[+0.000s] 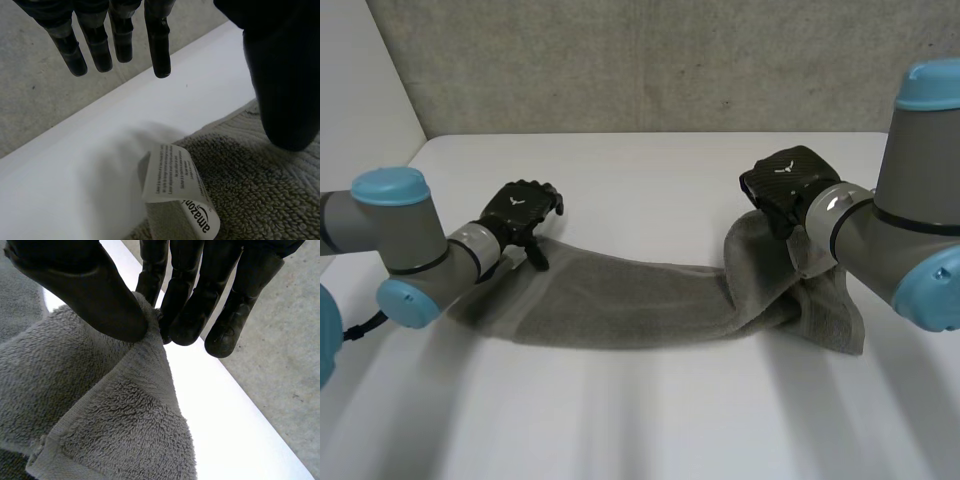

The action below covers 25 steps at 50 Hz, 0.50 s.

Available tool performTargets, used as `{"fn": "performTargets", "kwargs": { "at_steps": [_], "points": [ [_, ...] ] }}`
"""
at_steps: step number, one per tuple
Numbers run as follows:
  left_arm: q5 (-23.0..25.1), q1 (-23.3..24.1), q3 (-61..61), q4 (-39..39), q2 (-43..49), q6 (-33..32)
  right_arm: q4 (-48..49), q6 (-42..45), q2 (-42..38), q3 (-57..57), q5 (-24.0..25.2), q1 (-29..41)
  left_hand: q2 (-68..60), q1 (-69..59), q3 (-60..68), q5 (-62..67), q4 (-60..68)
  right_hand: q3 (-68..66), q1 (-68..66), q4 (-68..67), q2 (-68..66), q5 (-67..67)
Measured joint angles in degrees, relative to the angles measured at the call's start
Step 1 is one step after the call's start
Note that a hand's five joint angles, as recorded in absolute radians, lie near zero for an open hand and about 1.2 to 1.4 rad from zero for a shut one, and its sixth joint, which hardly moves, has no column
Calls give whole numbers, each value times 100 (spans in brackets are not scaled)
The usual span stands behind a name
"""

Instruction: Fold the towel.

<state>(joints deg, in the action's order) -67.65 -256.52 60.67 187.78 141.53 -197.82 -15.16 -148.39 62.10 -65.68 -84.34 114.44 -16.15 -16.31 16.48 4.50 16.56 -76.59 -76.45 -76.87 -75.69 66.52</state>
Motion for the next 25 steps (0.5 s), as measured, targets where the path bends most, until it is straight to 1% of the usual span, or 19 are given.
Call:
{"fn": "performTargets", "kwargs": {
  "at_steps": [7,14,20,25],
  "points": [
    [-241,69,-611,-356,382,15,183,-6,18,-277,34,0,0,0,0,10,0,0,0,1,0,0],
    [-353,87,-921,-648,573,5,222,-6,-44,-302,42,-1,0,0,0,11,0,0,0,1,0,0],
    [-398,86,-994,-805,568,-1,221,-6,-72,-298,41,-1,-12,-13,9,159,9,0,0,1,0,0],
    [-621,85,-959,-952,460,-4,223,-6,-88,-301,40,-1,-266,-239,193,501,194,0,0,1,0,0]
  ]
}}
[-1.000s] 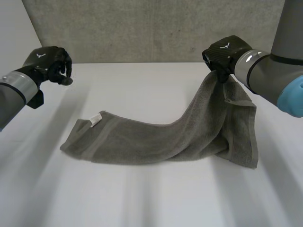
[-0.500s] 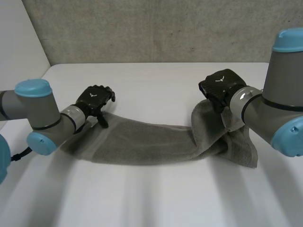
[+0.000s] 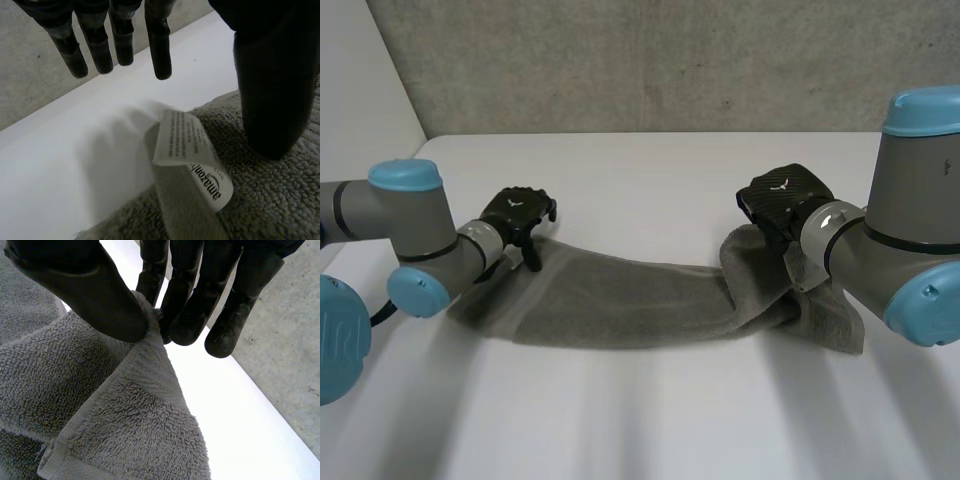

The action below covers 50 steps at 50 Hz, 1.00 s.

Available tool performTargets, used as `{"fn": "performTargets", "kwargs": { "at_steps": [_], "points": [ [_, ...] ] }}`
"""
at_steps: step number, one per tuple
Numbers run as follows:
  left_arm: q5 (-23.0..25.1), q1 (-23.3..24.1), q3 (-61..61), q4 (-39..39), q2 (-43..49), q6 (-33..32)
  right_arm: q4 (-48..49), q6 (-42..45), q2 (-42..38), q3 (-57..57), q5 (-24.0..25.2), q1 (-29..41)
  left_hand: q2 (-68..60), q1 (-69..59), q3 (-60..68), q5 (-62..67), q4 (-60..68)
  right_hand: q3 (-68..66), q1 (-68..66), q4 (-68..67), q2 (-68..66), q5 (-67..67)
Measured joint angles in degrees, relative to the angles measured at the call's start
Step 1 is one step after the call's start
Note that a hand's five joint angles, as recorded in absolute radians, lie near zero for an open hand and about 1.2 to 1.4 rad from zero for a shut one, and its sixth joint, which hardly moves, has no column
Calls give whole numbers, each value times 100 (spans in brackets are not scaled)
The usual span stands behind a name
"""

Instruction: Fold the towel.

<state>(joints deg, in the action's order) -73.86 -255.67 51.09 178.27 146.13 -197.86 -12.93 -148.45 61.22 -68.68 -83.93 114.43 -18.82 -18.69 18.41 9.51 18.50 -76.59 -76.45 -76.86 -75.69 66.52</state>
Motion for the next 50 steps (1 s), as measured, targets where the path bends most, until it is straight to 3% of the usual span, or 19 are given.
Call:
{"fn": "performTargets", "kwargs": {
  "at_steps": [7,18,21,24,26,38,50],
  "points": [
    [-326,-4,152,-223,-212,-9,1,4,-28,2,0,-5,-454,-522,499,453,476,0,0,0,0,0],
    [-407,-17,569,-313,-429,-20,-1,9,-32,-15,0,-9,-672,-727,705,672,690,0,0,0,0,0],
    [-405,-23,645,-307,-441,-19,-1,9,-32,-32,0,-8,-2449,-2413,2455,2282,2478,0,0,0,0,0],
    [-406,-35,716,-295,-457,-20,0,9,-32,-58,0,-8,-5070,-4968,5058,4870,5027,0,0,0,0,0],
    [-408,-44,746,-289,-482,-19,0,9,-31,-68,-1,-7,-5731,-5410,5756,5431,5772,0,0,0,0,0],
    [-649,-146,1144,-234,-1054,-19,-8,16,-16,-91,-1,-8,-5807,-5422,5820,5566,5912,0,0,0,0,0],
    [-741,-715,2298,22,-2080,19,0,70,-33,-21,7,-2,-5807,-5454,5821,5576,5935,0,0,0,0,0]
  ]
}}
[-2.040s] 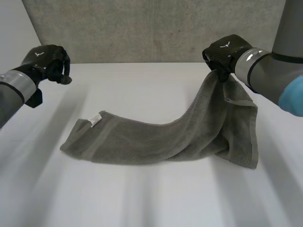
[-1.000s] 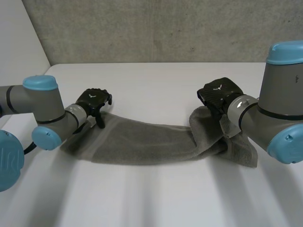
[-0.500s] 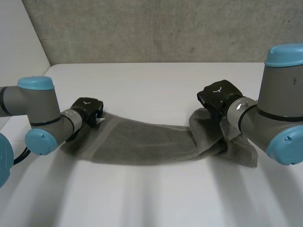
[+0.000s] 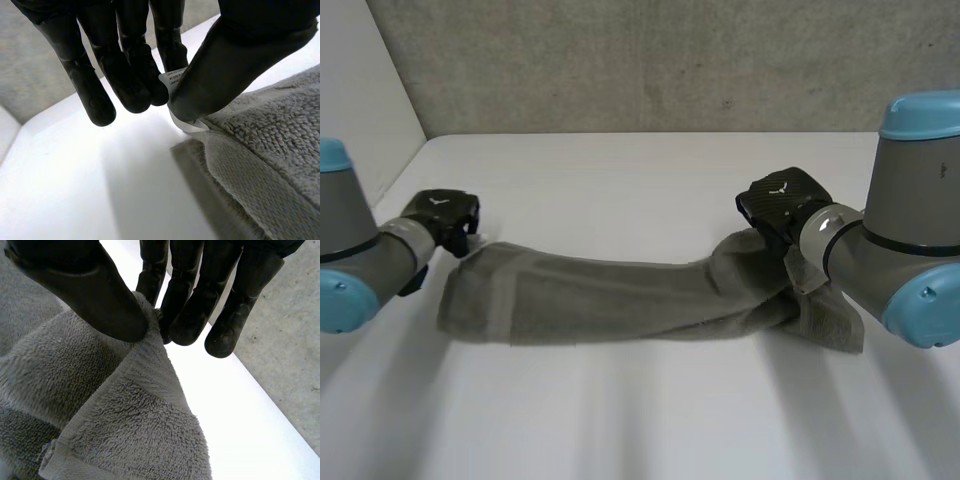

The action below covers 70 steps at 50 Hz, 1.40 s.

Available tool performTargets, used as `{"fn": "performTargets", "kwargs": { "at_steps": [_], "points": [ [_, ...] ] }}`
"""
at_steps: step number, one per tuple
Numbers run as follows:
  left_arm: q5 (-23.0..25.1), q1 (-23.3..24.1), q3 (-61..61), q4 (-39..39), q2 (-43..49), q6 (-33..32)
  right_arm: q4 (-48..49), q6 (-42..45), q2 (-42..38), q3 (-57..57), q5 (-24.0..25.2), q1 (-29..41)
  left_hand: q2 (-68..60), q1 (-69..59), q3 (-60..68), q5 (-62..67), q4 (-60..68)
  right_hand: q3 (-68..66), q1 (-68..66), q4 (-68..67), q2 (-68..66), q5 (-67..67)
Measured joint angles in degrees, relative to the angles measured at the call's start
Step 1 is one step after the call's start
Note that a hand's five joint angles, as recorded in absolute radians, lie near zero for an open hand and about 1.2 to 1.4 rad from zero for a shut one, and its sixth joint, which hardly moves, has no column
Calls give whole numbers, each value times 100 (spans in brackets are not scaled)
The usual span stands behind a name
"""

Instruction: Fold the towel.

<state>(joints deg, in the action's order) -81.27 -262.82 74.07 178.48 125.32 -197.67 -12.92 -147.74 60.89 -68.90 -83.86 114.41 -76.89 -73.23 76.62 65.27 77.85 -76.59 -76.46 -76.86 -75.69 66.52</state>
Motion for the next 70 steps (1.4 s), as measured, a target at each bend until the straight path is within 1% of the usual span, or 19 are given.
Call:
{"fn": "performTargets", "kwargs": {
  "at_steps": [8,15,19,23,27,32,35,39,43,45,47,51,55,58,62,65,66,69,70],
  "points": [
    [122,-423,793,275,-652,31,-164,47,239,69,52,-70,0,-19,1,0,0,0,0,0,0,0],
    [386,-669,1357,498,-1284,126,-707,92,587,199,307,-83,-1,-19,1,0,0,-6,0,0,0,0],
    [484,-722,1576,671,-1472,196,-949,109,592,362,484,-90,-1,-20,1,0,0,-11,0,0,0,0],
    [528,-727,1747,831,-1535,240,-1088,203,294,650,562,-92,-1,-20,1,0,0,-11,0,0,0,0],
    [534,-713,1835,925,-1504,252,-1198,468,-116,943,527,-89,-1,-21,1,0,1,-11,0,0,0,0],
    [526,-705,1851,993,-1451,256,-1350,982,-549,1267,297,-91,-2,-21,1,1,2,-11,0,0,0,0],
    [520,-712,1828,1009,-1465,260,-1390,1087,-561,1346,158,-94,-2,-22,1,1,2,-12,0,0,0,0],
    [507,-732,1772,1014,-1576,298,-1411,990,-317,1382,42,-90,-2,-22,1,1,2,-11,0,0,0,0],
    [486,-773,1729,997,-1904,557,-1422,686,151,1370,16,-82,-2,-22,1,1,2,-11,0,0,0,0],
    [486,-805,1713,986,-2155,833,-1436,509,431,1362,40,-79,-2,-22,1,1,2,-12,0,0,0,0],
    [499,-847,1699,982,-2527,1317,-1461,308,802,1365,110,-79,-2,-23,1,1,3,-11,0,0,0,0],
    [531,-879,1652,1008,-2955,1998,-1507,133,1289,1488,265,-92,-2,-23,1,1,3,-11,0,0,0,0],
    [582,-867,1561,1061,-3097,2367,-1617,113,1357,1741,352,-117,-2,-24,1,1,3,-11,0,0,0,0],
    [621,-835,1447,1156,-2994,2480,-1733,158,1120,2037,367,-132,-3,-24,1,1,3,-11,-1,0,0,0],
    [618,-625,924,1405,-2301,2489,-1859,329,353,2818,273,-109,-3,-24,3,1,3,-11,0,0,0,0],
    [553,-342,183,1519,-1596,2462,-1775,430,-376,3756,99,-77,-3,-25,17,1,3,-11,-1,0,-6,0],
    [531,-287,-6,1534,-1458,2460,-1725,439,-508,3963,60,-67,-3,-25,18,1,3,-12,-1,0,-18,0],
    [397,-74,-945,1574,-880,2471,-1300,448,-1203,5193,-174,-7,-11,-27,20,1,4,-17,-2,0,-27,0],
    [363,-47,-1114,1584,-801,2478,-1187,445,-1297,5385,-212,5,-12,-27,20,1,4,-21,-3,0,-27,0]
  ]
}}
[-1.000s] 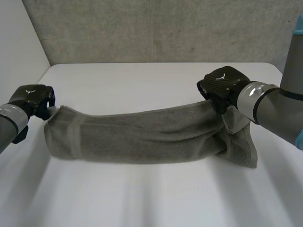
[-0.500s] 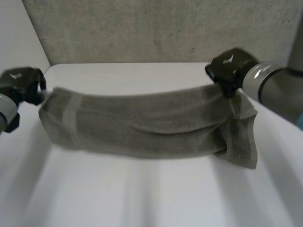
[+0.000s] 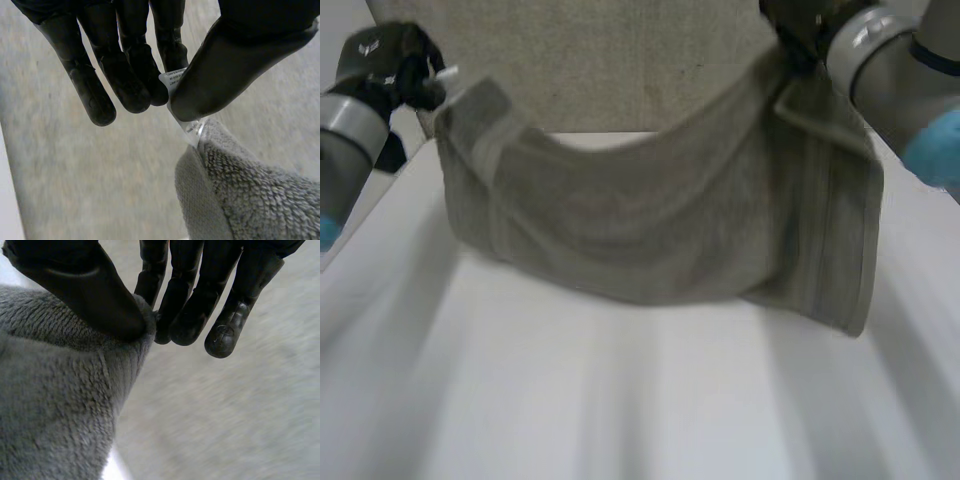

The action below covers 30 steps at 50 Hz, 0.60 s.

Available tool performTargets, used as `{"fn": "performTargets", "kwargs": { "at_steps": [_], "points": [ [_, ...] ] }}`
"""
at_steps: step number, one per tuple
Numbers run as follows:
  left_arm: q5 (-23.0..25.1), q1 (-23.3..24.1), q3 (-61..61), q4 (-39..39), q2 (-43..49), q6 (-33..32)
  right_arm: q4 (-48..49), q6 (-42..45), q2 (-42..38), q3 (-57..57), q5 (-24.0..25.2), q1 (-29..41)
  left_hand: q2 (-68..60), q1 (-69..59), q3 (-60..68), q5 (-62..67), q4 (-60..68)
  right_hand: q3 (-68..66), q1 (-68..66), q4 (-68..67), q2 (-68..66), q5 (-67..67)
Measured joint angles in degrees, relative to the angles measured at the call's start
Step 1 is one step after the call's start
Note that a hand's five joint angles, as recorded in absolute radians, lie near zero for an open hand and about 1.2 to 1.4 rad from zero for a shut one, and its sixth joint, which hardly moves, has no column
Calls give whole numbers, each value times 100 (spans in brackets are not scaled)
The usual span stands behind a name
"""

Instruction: Fold the towel.

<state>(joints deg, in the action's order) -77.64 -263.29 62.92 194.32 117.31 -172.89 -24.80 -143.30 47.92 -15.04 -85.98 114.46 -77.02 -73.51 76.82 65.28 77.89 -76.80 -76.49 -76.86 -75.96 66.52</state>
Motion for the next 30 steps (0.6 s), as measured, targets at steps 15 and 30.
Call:
{"fn": "performTargets", "kwargs": {
  "at_steps": [15,30],
  "points": [
    [-619,29,-1618,1440,201,1760,1887,-308,77,673,331,178,0,-22,1,0,22,-3,-3,0,0,0],
    [1323,-996,2317,3155,94,2066,-540,551,347,-3051,1363,-32,-1,-23,2,52,23,-3,-4,0,0,12]
  ]
}}
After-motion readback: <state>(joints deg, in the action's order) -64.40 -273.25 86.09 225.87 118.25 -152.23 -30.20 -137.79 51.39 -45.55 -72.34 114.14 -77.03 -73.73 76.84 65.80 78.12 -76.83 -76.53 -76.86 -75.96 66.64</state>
